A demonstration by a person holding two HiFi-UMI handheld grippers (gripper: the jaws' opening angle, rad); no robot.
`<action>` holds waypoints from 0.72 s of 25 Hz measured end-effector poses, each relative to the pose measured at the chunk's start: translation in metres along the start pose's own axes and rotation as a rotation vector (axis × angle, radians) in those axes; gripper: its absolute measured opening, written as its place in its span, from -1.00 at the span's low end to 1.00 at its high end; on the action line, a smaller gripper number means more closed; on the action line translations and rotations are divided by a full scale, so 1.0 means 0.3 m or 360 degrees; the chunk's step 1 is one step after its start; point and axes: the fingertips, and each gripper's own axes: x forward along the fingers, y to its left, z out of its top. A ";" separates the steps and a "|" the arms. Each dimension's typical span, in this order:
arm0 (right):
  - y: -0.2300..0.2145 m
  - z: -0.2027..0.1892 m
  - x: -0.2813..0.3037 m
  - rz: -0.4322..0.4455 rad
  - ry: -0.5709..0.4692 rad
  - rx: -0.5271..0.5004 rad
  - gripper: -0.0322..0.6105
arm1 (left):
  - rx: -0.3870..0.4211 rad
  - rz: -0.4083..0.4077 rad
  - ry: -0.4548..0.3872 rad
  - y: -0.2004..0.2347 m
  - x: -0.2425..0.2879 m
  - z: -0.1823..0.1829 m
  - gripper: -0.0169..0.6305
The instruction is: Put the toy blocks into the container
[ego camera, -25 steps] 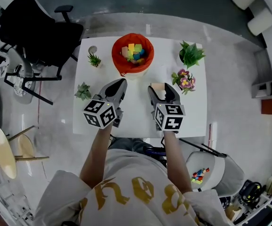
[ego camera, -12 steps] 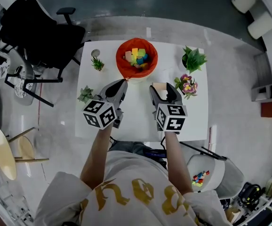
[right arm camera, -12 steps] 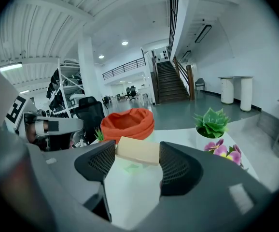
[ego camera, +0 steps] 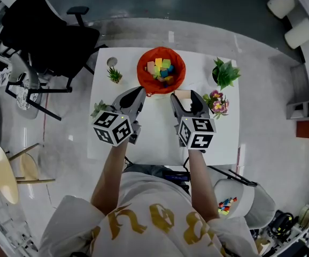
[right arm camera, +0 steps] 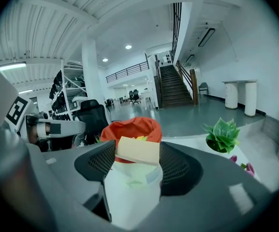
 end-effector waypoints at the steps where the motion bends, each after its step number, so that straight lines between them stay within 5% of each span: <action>1: 0.003 0.008 0.009 -0.0008 0.0001 -0.0032 0.07 | -0.0006 -0.0006 -0.0002 0.005 0.005 0.005 -0.95; 18: 0.048 0.074 0.165 0.0003 0.0040 -0.0293 0.07 | -0.0066 -0.0030 0.0012 0.069 0.072 -0.005 -0.95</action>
